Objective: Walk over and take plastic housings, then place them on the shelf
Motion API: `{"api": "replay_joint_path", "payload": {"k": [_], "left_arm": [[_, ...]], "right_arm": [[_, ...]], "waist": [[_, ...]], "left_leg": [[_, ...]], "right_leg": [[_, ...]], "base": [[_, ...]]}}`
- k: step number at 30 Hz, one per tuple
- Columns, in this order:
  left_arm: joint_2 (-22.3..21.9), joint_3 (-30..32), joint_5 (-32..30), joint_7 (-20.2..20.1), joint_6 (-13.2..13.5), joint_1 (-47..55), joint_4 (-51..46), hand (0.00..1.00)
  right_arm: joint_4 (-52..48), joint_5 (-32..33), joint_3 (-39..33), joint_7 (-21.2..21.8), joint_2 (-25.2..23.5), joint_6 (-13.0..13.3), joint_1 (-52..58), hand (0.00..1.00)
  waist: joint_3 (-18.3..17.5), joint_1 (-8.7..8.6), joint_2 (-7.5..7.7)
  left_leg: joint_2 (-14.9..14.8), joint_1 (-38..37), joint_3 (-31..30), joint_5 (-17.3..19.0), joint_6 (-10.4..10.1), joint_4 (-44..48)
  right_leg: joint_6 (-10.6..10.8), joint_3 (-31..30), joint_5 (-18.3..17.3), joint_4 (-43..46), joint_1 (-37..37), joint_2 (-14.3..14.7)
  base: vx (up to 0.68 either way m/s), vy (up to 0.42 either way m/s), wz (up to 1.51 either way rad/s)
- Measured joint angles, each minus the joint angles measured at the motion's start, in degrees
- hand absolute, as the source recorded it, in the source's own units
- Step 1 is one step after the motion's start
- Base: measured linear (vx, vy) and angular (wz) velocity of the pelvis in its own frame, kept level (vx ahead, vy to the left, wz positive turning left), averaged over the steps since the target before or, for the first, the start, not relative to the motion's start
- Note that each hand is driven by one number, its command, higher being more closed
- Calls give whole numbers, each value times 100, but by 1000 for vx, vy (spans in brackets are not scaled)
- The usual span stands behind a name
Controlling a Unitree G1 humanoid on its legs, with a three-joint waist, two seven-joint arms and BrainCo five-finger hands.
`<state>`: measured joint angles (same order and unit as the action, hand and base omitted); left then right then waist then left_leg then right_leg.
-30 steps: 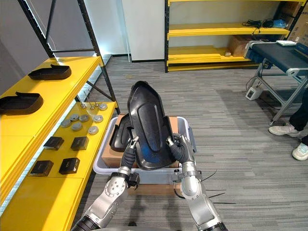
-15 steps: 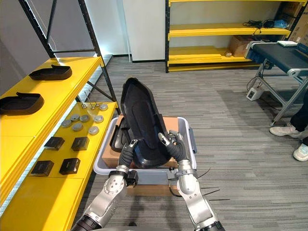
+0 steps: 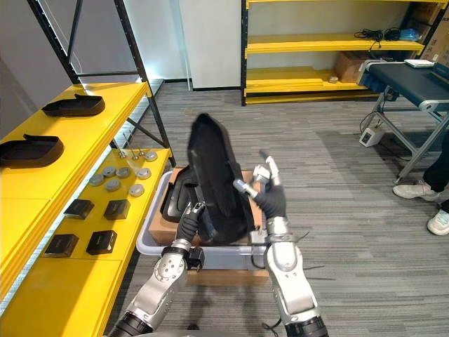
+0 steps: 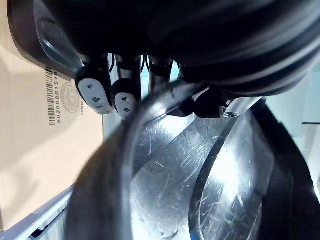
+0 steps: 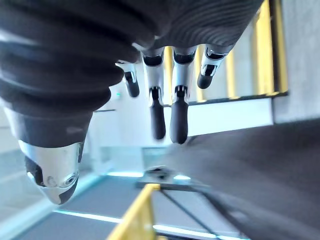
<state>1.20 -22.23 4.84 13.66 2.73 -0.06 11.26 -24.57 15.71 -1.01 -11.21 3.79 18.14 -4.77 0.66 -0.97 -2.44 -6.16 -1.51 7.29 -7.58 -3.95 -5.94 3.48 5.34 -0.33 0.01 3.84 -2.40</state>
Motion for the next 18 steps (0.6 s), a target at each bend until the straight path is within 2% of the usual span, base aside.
{"api": "replay_joint_path", "payload": {"k": [4, 9, 12, 14, 16, 18], "left_arm": [[-21, 441, -1, 35, 2, 56, -150, 100], [-24, 918, -63, 37, 71, 282, -782, 100], [-18, 1196, -108, 34, 219, 522, -1214, 100], [4, 1463, -123, 35, 315, 743, -1564, 100], [3, 1628, -139, 41, 405, 862, -1678, 100], [4, 1831, -211, 54, 473, 1092, -1851, 100]], "right_arm": [[-4, -10, -1357, -440, 266, 58, 39, 0], [498, -290, -2458, -641, 708, 21, 550, 0], [1148, -508, -2685, -623, 739, -117, 1043, 0], [2004, -755, -2764, -482, 711, -412, 1562, 0], [2540, -847, -2770, -395, 635, -582, 1848, 0], [3272, -1209, -2732, -214, 437, -768, 2252, 0]], "waist": [[4, -74, 20], [14, -164, 35], [18, -263, 37], [23, -315, 31], [31, -316, 15], [57, -316, 2]], "left_leg": [[43, 1, -4, 10, 19, -1], [70, 5, -4, 25, 39, -1], [71, 14, -20, 30, 42, -2], [77, 43, -78, 30, 42, -1], [77, 44, -84, 31, 42, -1], [76, 36, -96, 43, 26, -1]], "right_leg": [[25, 9, -17, 16, -2, -47], [36, 9, -37, 25, -12, -71], [36, 28, -56, 32, -17, -72], [30, 82, -76, 40, -21, -75], [20, 87, -84, 54, -24, -75], [37, 100, -132, 101, -25, -77]], "base": [[0, 0, 0], [0, 0, 0], [3, 0, 2], [12, -1, 11], [6, 0, 3], [14, -1, 3]]}}
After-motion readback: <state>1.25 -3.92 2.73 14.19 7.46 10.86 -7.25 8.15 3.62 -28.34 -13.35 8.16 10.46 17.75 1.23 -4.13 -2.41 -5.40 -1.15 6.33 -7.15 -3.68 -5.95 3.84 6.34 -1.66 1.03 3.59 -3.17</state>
